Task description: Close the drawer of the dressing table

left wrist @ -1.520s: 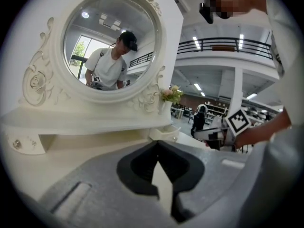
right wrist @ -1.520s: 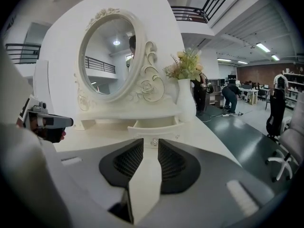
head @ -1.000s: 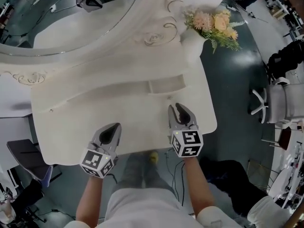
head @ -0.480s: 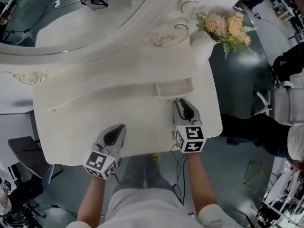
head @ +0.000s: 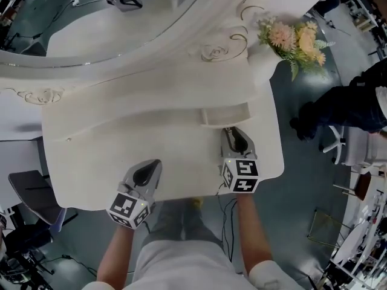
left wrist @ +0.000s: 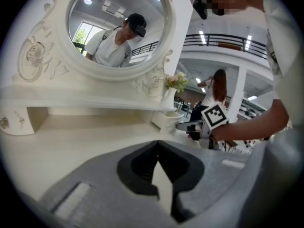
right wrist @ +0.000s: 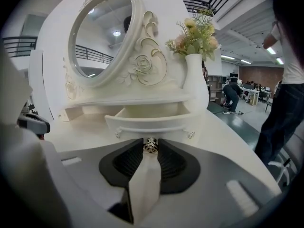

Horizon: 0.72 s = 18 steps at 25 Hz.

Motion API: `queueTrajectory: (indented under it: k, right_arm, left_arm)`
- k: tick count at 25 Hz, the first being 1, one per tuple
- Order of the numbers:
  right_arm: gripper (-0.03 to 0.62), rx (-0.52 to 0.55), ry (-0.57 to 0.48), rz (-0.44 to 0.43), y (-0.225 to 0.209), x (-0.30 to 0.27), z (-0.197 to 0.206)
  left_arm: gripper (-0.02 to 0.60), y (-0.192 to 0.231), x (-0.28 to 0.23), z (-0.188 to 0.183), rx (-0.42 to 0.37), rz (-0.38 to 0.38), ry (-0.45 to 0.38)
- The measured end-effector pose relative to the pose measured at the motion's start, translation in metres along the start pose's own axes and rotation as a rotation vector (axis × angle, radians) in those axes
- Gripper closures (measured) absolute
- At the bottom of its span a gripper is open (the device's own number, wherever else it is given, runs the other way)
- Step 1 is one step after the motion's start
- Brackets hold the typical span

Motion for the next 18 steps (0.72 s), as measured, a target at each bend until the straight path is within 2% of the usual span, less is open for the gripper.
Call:
queueTrajectory:
  k: [18]
  right_arm:
    - [0.505,-0.015,-0.019,-0.013,-0.004,-0.032,-0.021]
  left_arm:
    - [0.583,0.012,0.001,-0.002,0.013,-0.011,-0.001]
Point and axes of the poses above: the fingertips, and each gripper's own axes: x backward along the fingers, y to its left, z out of its underside, the point moved 1 cm from there along x, backward along the fingers, and after that the axes turned 6 degrees about -x, right-handed, at the moved point
